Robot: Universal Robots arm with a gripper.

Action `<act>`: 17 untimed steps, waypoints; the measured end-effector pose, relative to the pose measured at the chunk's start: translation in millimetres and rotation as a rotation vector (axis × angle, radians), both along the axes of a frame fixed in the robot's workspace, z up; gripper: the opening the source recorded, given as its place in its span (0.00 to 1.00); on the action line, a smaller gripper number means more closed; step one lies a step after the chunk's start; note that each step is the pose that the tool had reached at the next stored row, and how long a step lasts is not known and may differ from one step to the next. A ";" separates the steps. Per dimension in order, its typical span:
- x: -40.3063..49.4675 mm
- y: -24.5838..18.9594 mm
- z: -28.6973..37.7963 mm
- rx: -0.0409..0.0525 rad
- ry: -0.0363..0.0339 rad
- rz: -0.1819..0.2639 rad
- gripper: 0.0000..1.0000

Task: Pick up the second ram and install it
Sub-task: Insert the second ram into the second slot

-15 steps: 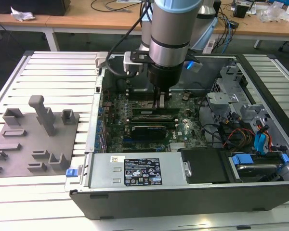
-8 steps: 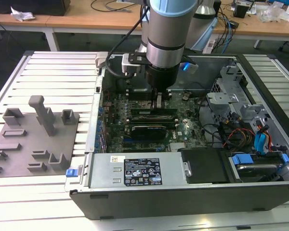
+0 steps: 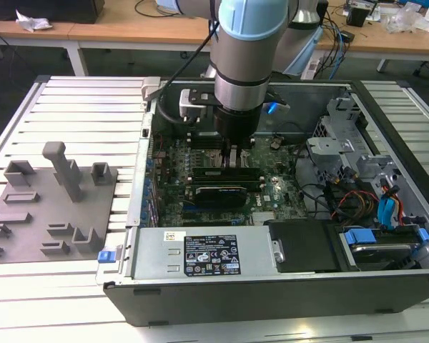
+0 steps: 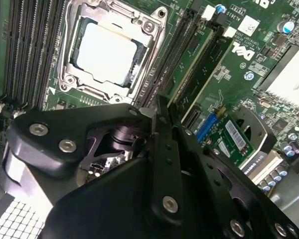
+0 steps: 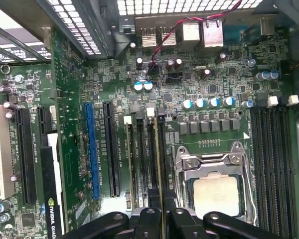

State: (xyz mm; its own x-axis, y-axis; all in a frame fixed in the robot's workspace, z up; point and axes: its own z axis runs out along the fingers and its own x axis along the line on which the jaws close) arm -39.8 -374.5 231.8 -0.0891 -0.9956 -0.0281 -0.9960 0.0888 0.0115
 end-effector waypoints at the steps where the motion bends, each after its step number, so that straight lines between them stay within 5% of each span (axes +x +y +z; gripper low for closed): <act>1: 0.0 -0.2 -0.8 -0.0002 0.0000 -0.002 0.14; 17: 3.6 -2.0 -7.5 -0.0001 0.0002 -0.004 0.14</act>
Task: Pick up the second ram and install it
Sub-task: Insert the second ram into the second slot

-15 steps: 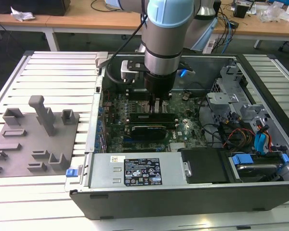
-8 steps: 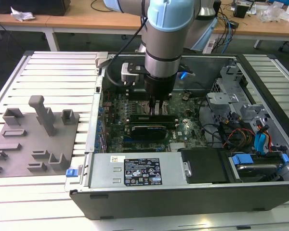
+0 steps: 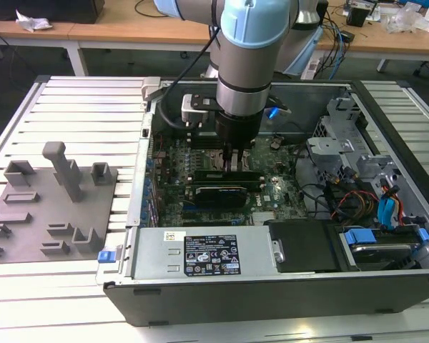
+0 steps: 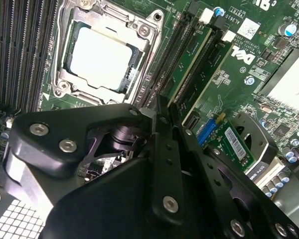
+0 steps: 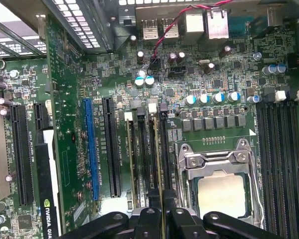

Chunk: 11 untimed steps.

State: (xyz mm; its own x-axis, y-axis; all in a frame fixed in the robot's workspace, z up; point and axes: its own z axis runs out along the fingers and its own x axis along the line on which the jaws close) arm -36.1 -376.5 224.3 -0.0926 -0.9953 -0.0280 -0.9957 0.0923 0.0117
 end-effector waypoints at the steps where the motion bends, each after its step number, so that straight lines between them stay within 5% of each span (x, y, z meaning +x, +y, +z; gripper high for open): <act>1: 1.2 0.0 0.1 -0.0004 0.0004 0.000 0.14; 11: 3.9 -0.8 -0.3 0.0000 0.0001 0.018 0.14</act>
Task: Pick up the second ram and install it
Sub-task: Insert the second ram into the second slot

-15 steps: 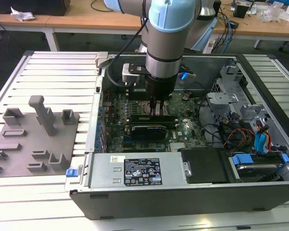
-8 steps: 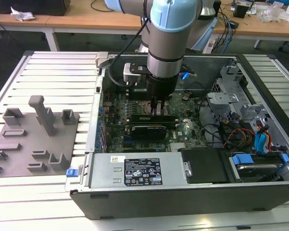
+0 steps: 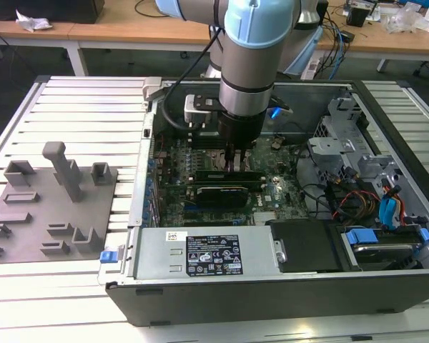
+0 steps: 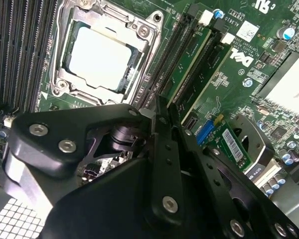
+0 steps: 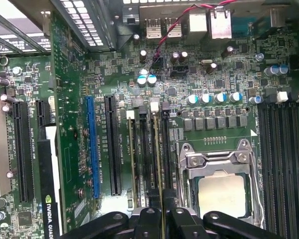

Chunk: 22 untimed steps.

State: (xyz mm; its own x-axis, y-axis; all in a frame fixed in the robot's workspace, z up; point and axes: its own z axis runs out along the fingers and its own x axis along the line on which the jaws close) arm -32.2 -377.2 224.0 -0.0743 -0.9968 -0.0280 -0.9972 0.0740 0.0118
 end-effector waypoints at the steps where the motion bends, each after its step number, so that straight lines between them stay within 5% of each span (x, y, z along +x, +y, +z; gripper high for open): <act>1: -0.1 0.0 -0.6 0.0002 0.0000 0.000 0.14; 6: -0.7 0.1 -3.2 0.0011 -0.0010 0.000 0.15; 7: -0.9 0.0 -2.3 0.0002 0.0000 0.000 0.21; 13: -0.9 0.4 31.1 0.0004 -0.0001 0.000 0.21; 15: -1.0 0.6 41.6 0.0029 0.0000 0.000 0.11; 22: -0.9 0.6 41.6 0.0046 -0.0001 0.000 0.11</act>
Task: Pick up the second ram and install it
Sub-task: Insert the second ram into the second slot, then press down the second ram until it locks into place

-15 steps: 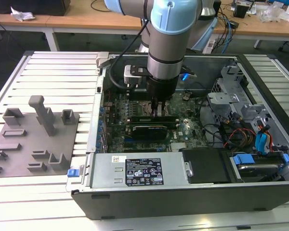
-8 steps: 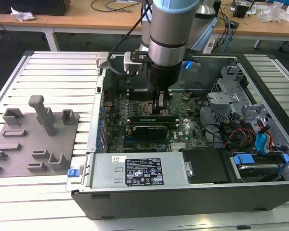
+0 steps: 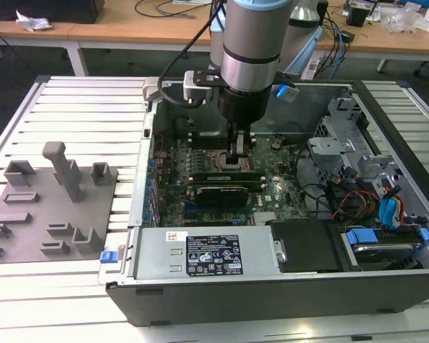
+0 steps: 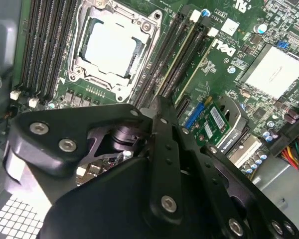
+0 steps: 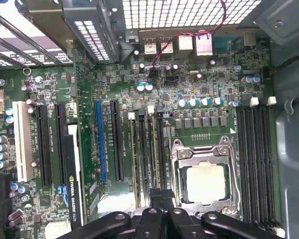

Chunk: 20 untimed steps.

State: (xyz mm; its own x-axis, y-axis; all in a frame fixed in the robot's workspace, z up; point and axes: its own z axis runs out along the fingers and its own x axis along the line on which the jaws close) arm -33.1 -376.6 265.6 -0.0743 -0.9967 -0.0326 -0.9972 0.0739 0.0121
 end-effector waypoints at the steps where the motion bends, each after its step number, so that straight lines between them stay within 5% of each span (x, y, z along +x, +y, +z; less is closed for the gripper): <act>1: 0.0 0.0 0.0 0.0000 0.0000 0.000 0.11; 5: 0.8 0.3 -3.3 0.0114 0.0000 0.000 0.11; 16: 45.9 1.2 -31.1 0.0113 0.0053 0.000 0.11; 20: 47.4 0.5 -37.0 0.0106 0.0056 0.000 0.11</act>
